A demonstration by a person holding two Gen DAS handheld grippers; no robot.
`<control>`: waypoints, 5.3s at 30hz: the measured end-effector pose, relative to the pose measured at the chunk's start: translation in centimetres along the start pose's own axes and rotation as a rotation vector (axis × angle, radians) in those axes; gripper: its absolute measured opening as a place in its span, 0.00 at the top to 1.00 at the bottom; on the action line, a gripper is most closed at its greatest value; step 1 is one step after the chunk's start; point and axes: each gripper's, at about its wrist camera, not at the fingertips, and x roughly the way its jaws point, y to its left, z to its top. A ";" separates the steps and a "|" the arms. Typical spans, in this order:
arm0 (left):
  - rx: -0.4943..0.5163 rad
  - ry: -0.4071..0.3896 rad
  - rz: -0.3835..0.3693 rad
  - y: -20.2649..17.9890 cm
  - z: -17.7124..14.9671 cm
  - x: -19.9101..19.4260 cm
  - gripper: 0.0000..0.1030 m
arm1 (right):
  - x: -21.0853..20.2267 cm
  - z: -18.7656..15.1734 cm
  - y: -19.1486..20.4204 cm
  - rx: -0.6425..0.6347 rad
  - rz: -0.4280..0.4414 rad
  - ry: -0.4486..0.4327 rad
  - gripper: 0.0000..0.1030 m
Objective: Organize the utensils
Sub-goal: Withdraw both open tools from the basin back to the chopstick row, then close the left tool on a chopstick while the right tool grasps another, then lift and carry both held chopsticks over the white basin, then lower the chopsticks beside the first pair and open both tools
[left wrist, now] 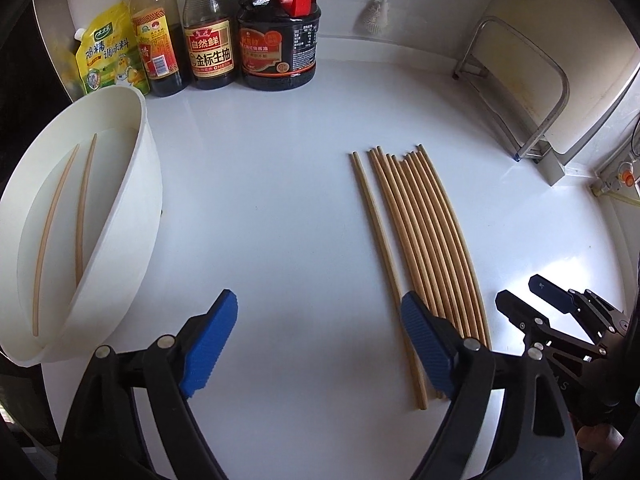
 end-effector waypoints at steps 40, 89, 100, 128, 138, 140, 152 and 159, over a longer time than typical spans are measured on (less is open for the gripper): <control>-0.055 0.014 0.055 -2.0 -0.4 4.6 0.12 | 2.9 1.0 -2.1 -0.074 -0.068 -0.037 0.48; 0.137 -0.008 0.033 -2.9 1.9 1.0 0.93 | -0.8 2.0 0.4 0.033 0.073 -0.105 0.94; 0.145 -0.066 -0.008 -0.2 3.6 -2.5 0.93 | -4.0 2.8 2.2 0.089 0.082 -0.161 0.94; -0.092 -0.098 0.145 24.3 3.8 -6.6 0.93 | -1.9 11.5 30.2 -0.207 0.328 -0.158 0.94; -0.112 -0.004 0.126 27.5 3.8 -2.5 0.93 | 2.7 12.2 34.3 -0.214 0.279 -0.057 0.94; -0.111 0.006 0.126 27.7 3.8 -2.0 0.92 | 3.5 12.3 34.6 -0.212 0.276 -0.038 0.94; -0.163 0.047 0.107 29.3 4.0 -0.5 0.76 | 4.6 11.9 34.3 -0.179 0.270 -0.002 0.83; -0.192 0.009 0.133 30.0 4.2 -2.1 0.55 | 3.4 11.9 33.7 -0.191 0.262 -0.030 0.82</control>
